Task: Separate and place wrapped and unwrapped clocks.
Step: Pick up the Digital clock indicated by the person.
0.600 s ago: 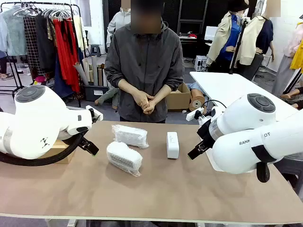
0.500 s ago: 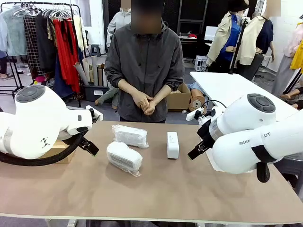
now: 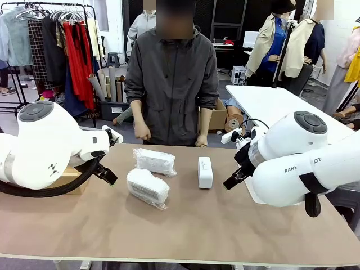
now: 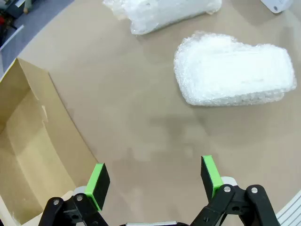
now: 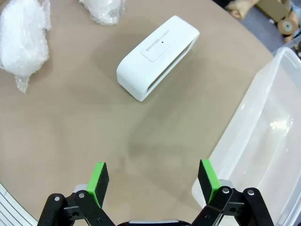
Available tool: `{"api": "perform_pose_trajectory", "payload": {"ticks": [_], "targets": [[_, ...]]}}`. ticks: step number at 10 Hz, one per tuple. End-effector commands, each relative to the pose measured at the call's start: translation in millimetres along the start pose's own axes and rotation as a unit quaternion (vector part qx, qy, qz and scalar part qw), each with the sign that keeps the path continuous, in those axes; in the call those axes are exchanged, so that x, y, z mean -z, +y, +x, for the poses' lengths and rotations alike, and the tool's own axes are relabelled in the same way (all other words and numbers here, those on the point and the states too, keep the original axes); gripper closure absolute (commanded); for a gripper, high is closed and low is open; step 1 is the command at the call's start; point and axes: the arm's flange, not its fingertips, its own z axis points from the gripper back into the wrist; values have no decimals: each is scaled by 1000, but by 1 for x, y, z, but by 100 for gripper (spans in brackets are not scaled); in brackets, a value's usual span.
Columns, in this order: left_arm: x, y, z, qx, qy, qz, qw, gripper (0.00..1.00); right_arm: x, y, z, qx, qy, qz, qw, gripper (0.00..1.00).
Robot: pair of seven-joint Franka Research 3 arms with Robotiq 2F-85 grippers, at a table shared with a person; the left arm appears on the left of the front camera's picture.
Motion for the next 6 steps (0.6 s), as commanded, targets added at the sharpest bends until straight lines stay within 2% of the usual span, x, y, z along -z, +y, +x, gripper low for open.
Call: {"api": "perform_pose_trajectory", "payload": {"ticks": [1, 6], "targets": [[0, 0, 0, 0, 0, 0, 1000, 0, 0, 0, 0, 0, 0, 0, 1000, 0], [0, 0, 0, 0, 0, 0, 1000, 0, 0, 0, 0, 0, 0, 0, 1000, 0]]}}
